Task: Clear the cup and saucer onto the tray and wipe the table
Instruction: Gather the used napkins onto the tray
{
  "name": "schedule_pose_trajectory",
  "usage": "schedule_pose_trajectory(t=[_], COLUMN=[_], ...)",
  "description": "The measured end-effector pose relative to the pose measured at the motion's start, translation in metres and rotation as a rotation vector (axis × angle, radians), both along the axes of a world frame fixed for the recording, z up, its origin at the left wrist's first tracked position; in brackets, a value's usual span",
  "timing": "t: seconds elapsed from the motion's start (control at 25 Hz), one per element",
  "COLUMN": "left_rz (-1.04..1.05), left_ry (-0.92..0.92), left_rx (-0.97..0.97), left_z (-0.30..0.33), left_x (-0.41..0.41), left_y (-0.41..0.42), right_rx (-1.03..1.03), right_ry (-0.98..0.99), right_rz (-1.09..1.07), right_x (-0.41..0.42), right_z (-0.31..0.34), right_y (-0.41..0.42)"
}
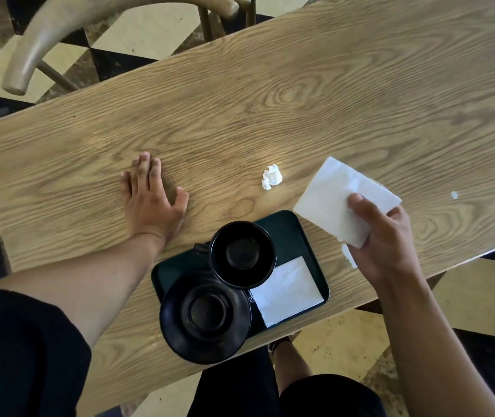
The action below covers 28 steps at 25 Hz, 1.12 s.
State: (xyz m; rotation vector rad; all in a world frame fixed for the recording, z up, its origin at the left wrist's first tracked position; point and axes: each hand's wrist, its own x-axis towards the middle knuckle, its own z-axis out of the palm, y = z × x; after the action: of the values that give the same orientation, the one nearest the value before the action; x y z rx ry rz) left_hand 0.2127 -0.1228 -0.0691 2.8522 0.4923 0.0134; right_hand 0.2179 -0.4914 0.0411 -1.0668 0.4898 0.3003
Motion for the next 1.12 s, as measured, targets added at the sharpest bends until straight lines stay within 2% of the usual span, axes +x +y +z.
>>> schedule_pose_trajectory(t=[0.12,0.2,0.28,0.36,0.48,0.56,0.64,0.72,0.92,1.12], left_rz=[0.001,0.001,0.004,0.005,0.004,0.007,0.012,0.011,0.015,0.010], left_ry=[-0.004,-0.003,-0.001,-0.006,-0.021,-0.020,-0.013,-0.012,-0.008,-0.008], left_rx=[-0.009,-0.013,-0.015,-0.013,-0.014,-0.017,-0.008,-0.001,-0.014,-0.006], left_z=[0.001,0.001,0.001,0.000,-0.002,-0.003,-0.004,-0.004,-0.003,-0.002], left_x=[-0.001,0.000,0.000,0.001,0.001,0.001,0.001,0.001,0.001,0.001], left_y=[-0.001,-0.001,0.000,0.000,0.001,0.002,0.002,0.002,0.002,0.002], right_rx=[0.100,0.009,-0.275,-0.586,-0.934,-1.080,-1.110,-1.077,-0.873,-0.919], right_ry=[0.063,0.230,0.363,0.390,0.291,0.183,0.087,0.074,0.094,0.031], right_rz=[0.148,0.288,0.461,0.565,0.618,0.652,0.641,0.662,0.801,0.782], right_x=[-0.039,-0.061,-0.077,-0.084,-0.083,-0.081,-0.078,-0.076,-0.075,-0.077], right_z=[0.001,-0.001,-0.008,-0.013,-0.009,-0.004,0.002,0.007,0.002,-0.013], right_y=[-0.012,-0.016,-0.017,-0.014,-0.011,-0.011,-0.011,-0.011,0.010,0.029])
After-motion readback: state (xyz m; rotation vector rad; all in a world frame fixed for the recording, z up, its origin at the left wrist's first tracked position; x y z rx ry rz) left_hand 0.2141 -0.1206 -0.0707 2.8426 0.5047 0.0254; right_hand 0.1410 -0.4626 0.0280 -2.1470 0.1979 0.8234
